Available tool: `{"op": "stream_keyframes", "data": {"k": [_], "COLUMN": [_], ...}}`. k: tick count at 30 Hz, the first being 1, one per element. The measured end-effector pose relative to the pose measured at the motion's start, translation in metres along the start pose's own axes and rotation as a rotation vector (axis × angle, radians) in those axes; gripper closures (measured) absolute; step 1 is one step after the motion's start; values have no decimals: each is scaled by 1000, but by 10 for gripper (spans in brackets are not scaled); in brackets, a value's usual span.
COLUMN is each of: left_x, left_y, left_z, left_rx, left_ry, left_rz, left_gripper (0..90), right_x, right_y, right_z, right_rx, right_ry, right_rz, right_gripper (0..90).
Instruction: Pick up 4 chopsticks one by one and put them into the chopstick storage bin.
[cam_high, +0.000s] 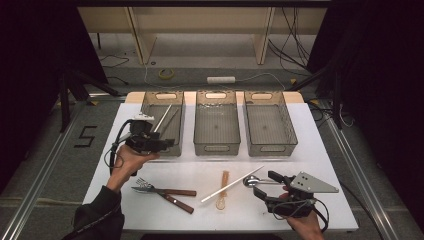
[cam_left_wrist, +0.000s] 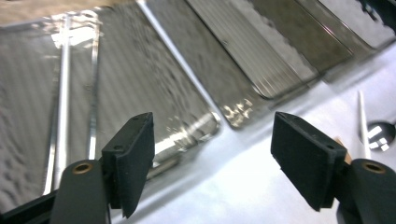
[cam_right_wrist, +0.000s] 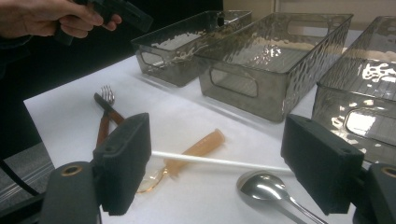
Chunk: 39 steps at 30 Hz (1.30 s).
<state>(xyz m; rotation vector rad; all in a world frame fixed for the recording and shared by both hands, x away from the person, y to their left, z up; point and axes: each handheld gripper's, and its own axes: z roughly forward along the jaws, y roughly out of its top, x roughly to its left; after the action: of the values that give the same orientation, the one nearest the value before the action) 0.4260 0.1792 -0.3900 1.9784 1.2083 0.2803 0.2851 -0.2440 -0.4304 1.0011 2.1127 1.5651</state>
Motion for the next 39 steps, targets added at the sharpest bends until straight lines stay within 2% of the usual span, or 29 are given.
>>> {"op": "stream_keyframes", "data": {"k": [10,14,24,30,39], "left_x": [-30,-42,-73,-86,-103], "left_y": [-11,-15,-27,-35,-44], "left_z": [9,12,25,33,41], "left_rx": [50,68,155,203,252], "left_ry": [-33,-59,-111,-141,-164], "left_rz": [63,89,174,210,242], "left_gripper": [262,256,236,232,233], "right_x": [0,0,0,0,0], "right_y": [1,1,1,0,0], "right_z": [-1,-1,-1,-1,-1], "right_rx": [2,2,2,2,1], "right_ry": [-2,-1,0,-1,1], "right_rz": [-1,-2,-2,-5,-7], "right_gripper": [253,253,253,253,253]}}
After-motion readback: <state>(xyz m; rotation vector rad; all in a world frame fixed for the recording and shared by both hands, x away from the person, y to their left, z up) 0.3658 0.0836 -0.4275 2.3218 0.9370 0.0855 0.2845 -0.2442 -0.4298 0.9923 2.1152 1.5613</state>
